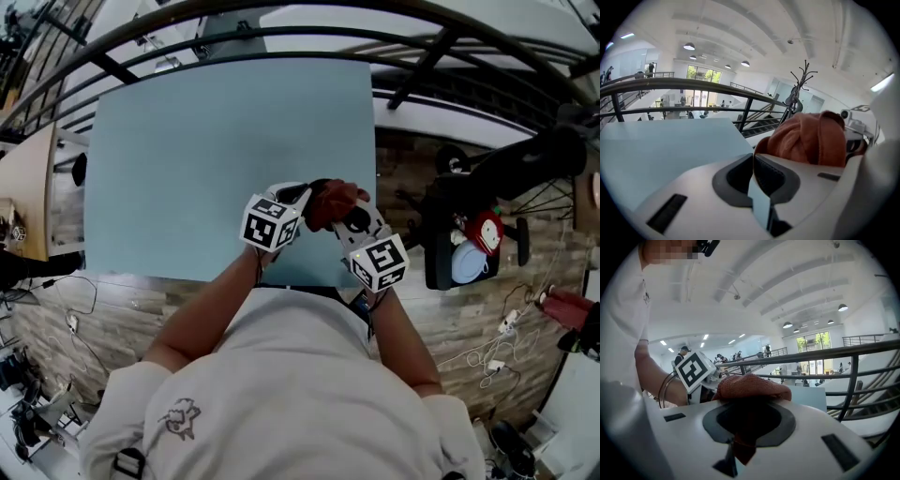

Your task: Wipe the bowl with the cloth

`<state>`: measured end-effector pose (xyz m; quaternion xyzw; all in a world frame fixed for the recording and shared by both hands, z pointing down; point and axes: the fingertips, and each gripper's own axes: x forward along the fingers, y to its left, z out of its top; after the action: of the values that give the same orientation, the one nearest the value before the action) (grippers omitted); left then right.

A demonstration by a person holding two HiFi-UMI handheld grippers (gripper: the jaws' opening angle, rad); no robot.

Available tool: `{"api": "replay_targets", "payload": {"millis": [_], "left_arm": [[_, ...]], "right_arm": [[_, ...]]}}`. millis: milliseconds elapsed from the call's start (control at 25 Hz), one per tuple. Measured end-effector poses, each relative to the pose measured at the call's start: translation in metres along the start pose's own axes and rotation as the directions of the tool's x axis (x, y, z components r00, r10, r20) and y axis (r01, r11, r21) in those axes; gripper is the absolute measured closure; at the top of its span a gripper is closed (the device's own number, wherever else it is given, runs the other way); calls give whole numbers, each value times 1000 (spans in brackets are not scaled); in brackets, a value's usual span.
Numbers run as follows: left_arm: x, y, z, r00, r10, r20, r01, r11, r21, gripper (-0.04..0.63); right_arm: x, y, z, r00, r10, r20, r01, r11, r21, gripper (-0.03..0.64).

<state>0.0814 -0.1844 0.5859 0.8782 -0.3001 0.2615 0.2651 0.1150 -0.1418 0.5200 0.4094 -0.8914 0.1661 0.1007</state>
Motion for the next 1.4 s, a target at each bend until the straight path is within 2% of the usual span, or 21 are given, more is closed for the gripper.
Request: {"api": "replay_targets", "payload": {"millis": [200, 320, 480, 640, 760, 960, 1120, 1240, 1400], "left_arm": [[-32, -6, 23, 997, 42, 71, -43, 999, 15, 571], [-50, -7, 34, 992, 61, 112, -63, 998, 14, 571], [-64, -14, 39, 988, 56, 144, -54, 998, -17, 566], [-77, -23, 45, 986, 52, 160, -56, 998, 20, 565], [-83, -28, 46, 986, 39, 162, -46, 998, 41, 565], [-93, -30, 57, 981, 36, 193, -52, 996, 77, 566], [-100, -23, 69, 971, 60, 231, -84, 992, 96, 566], [-103, -10, 75, 969, 77, 236, -98, 992, 78, 566], [-102, 5, 73, 969, 92, 230, -102, 994, 32, 569]], "right_arm": [[1, 9, 6, 998, -24, -55, 19, 996, -87, 554], [8, 13, 10, 991, -56, -119, 34, 983, -179, 554], [22, 13, 6, 963, -141, -232, 58, 942, -331, 554], [37, 21, 4, 931, -191, -310, 38, 898, -438, 554], [45, 29, 5, 925, -186, -332, 6, 879, -476, 554], [50, 47, 10, 932, -101, -347, -92, 862, -498, 554], [52, 63, 7, 914, -57, -403, -168, 849, -501, 554], [51, 70, 2, 896, -77, -437, -193, 819, -540, 557], [44, 51, 2, 868, -173, -465, -164, 785, -597, 555]]}}
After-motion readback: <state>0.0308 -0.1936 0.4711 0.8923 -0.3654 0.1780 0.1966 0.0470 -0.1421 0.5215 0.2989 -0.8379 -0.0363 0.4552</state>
